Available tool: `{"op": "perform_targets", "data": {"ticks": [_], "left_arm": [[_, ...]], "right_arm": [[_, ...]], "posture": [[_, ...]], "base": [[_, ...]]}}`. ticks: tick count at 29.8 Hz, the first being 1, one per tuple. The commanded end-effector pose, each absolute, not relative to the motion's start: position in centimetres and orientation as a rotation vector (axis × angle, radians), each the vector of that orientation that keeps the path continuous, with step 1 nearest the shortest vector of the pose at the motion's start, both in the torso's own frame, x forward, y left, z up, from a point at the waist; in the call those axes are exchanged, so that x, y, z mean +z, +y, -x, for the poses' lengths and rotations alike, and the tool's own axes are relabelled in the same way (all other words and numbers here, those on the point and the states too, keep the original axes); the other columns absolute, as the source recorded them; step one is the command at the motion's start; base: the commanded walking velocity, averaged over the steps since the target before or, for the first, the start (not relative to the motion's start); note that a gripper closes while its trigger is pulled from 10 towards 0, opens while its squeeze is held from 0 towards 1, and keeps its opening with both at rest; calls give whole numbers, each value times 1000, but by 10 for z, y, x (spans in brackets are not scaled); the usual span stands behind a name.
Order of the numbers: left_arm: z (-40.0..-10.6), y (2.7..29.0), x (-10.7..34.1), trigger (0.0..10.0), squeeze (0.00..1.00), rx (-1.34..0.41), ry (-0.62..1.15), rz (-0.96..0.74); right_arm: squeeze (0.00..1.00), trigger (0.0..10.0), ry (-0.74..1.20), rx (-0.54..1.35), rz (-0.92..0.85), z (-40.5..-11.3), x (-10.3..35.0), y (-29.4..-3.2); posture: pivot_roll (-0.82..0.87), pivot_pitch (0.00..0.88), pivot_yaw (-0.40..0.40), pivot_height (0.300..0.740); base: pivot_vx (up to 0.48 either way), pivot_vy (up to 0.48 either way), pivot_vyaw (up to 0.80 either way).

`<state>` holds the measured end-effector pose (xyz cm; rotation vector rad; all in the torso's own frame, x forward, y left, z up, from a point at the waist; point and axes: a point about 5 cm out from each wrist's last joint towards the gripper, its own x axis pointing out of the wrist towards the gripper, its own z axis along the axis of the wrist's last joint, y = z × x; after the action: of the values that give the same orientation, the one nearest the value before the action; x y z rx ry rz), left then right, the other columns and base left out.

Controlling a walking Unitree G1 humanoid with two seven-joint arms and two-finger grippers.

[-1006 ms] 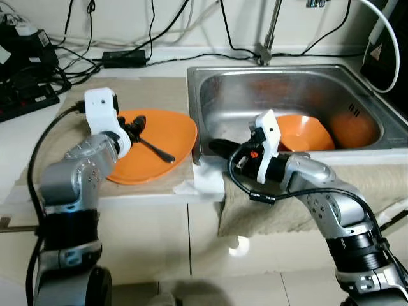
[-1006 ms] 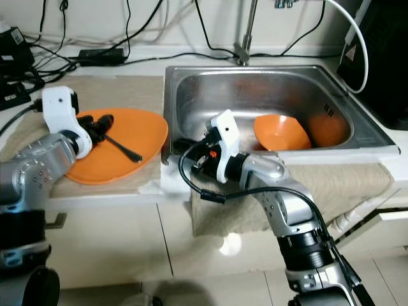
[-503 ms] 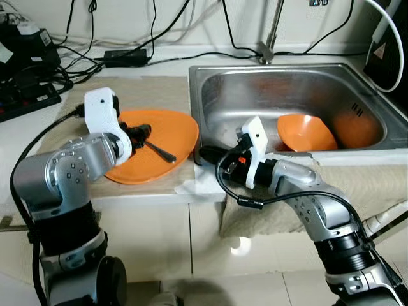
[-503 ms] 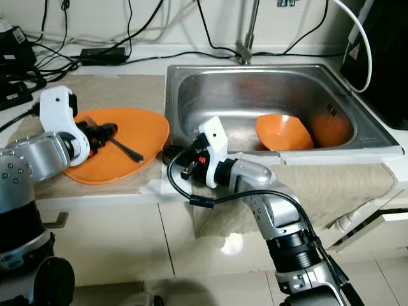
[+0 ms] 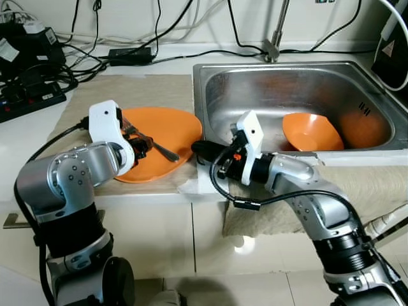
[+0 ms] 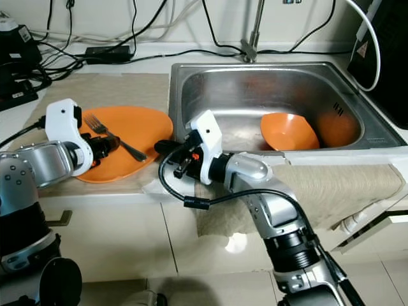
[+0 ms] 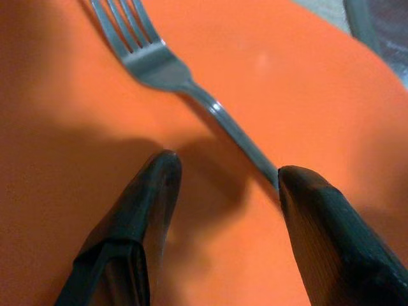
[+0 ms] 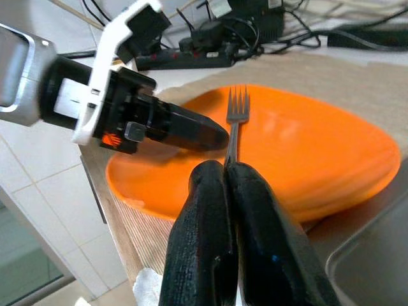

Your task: Kitchen organization

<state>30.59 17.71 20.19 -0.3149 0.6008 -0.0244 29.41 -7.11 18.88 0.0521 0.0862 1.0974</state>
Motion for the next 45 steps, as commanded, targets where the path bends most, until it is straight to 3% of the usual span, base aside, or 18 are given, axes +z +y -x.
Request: {"op": "perform_targets", "data": {"ticks": [1,15,30,31,32,45], "left_arm": [[-309,176,204,10000,0,-15,598,313],[-319,170,219,10000,0,-34,558,326],[-318,163,201,10000,0,-53,629,282],[-319,163,201,10000,392,-53,629,280],[-319,163,200,10000,1000,-52,629,278],[-322,167,200,10000,1000,-50,608,253]], "right_arm": [[0,10000,63,1111,-49,-293,196,-72],[0,10000,96,1086,-46,-291,188,-75],[0,10000,86,1087,-52,-291,190,-71],[0,10000,86,1086,-52,-290,189,-71],[0,10000,86,1085,-52,-290,189,-71],[0,10000,87,1080,-53,-290,188,-71]], "posture": [[139,12,65,740],[131,11,68,740],[120,12,78,740],[120,13,79,740],[120,14,82,740],[120,16,81,740]], "base": [[0,0,0],[0,0,0],[0,0,0],[0,0,0],[0,0,0],[0,0,0]]}}
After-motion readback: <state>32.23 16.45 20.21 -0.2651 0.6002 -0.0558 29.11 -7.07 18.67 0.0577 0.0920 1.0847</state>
